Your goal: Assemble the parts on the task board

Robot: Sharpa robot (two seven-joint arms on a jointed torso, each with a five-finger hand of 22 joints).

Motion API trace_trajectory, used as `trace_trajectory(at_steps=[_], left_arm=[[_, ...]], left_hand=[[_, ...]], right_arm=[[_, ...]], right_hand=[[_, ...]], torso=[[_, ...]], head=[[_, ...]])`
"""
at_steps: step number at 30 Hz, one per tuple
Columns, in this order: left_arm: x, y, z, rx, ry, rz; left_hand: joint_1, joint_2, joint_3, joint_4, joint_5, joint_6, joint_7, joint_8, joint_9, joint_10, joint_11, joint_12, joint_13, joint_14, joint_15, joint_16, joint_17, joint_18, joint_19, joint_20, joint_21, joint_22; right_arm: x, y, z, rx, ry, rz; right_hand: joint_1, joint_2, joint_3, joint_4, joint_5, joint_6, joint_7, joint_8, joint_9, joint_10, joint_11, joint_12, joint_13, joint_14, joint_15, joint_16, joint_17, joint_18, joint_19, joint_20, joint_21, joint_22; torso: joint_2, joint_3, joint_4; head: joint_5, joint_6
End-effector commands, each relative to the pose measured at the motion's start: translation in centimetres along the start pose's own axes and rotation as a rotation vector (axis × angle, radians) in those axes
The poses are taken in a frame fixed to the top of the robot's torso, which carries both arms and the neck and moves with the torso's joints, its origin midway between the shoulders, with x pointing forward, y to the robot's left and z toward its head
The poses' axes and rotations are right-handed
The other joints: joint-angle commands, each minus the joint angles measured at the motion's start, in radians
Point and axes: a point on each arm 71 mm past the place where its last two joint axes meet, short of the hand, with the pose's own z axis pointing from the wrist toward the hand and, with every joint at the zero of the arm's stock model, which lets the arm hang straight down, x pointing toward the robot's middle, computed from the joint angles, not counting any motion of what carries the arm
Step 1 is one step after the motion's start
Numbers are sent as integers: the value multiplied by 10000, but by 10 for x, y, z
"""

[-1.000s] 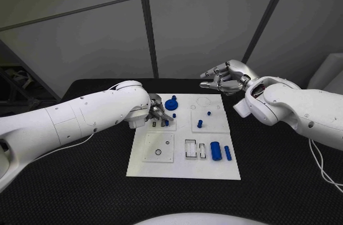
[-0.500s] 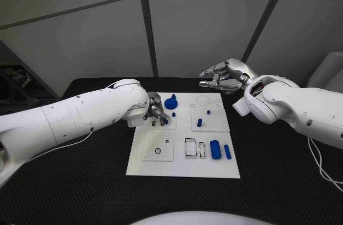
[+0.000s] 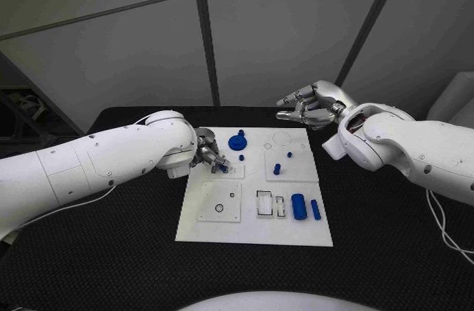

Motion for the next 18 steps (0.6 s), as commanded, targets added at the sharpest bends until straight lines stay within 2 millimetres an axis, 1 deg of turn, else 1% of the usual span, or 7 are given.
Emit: trace_trajectory(at_steps=[1, 3, 4, 6, 12, 13, 18], left_arm=[[-3, -1, -3, 61, -463, 9], [-3, -1, -4, 74, -466, 53], [-3, -1, -4, 77, -470, 92], [-3, -2, -4, 94, -521, 179], [-2, -5, -5, 218, -570, 295], [-1, -6, -5, 240, -579, 349], [0, -9, -5, 309, -658, 687]], left_hand=[[-362, -145, 2436, -2088, 8, 107, -27, -63, 118, 221, -108, -65, 73, 665, 6, 41, 967, 33, 82, 24, 69, 61], [-422, -176, 2536, -2110, 4, 116, -29, -75, 146, 230, -107, -65, 91, 666, 11, 46, 972, 33, 86, 20, 73, 73], [-676, -308, 2959, -2202, -12, 152, -37, -125, 263, 268, -104, -55, 169, 672, 23, 69, 1000, 29, 108, 9, 94, 133], [-800, -368, 3159, -2247, -18, 174, -38, -146, 327, 311, -105, 56, 255, 686, 7, 111, 1052, 16, 133, 18, 117, 184], [-1017, -476, 3534, -2351, -12, 215, -48, -183, 456, 364, -106, 152, 373, 704, 6, 168, 1118, 17, 131, 15, 113, 199], [-1092, -514, 3669, -2392, -12, 226, -55, -199, 503, 371, -100, 141, 396, 705, 10, 176, 1126, 18, 132, 12, 113, 208], [-1154, -558, 3774, -2434, -14, 238, -53, -212, 544, 383, -102, 154, 425, 708, 5, 188, 1139, 15, 133, 17, 113, 216]], right_arm=[[1, 2, 1, -164, 80, -203], [1, 2, 2, -187, 86, -260], [1, 3, 2, -213, 87, -321], [1, 3, 2, -304, 99, -532], [2, 5, 3, -477, 126, -954], [3, 5, 3, -499, 131, -1017], [3, 5, 3, -558, 150, -1187]], right_hand=[[-14, 76, -13, -27, 53, 60, -24, -49, -12, 49, 10, 53, 3, 84, 24, -59, -3, 52, 53, -19, 0, 341], [-14, 76, -13, -27, 53, 60, -24, -49, -12, 49, 10, 53, 3, 84, 24, -59, -3, 52, 53, -19, 0, 341], [-14, 76, -13, -27, 53, 60, -24, -49, -12, 49, 10, 53, 3, 84, 24, -59, -3, 52, 53, -19, 0, 341], [-14, 76, -13, -27, 53, 60, -24, -49, -12, 49, 10, 53, 3, 84, 24, -59, -3, 52, 53, -19, 0, 341], [-18, 77, -14, -25, 56, 61, -24, -49, -12, 53, 10, 61, 8, 87, 24, -52, 8, 49, 60, -20, 9, 351], [-18, 77, -14, -25, 56, 61, -24, -49, -12, 53, 10, 61, 8, 87, 24, -52, 8, 49, 60, -20, 9, 351], [-25, 77, -17, -22, 59, 64, -23, -49, -12, 59, 10, 72, 15, 91, 25, -45, 20, 45, 69, -20, 20, 364]], torso=[[8, 4, 6], [12, 0, -4], [13, 0, -4], [20, -2, -16], [34, -6, -43], [36, -4, -41], [30, -2, -22]], head=[[26, 12], [51, 11], [57, 10], [65, 9], [62, 8], [61, 1], [54, -31]])
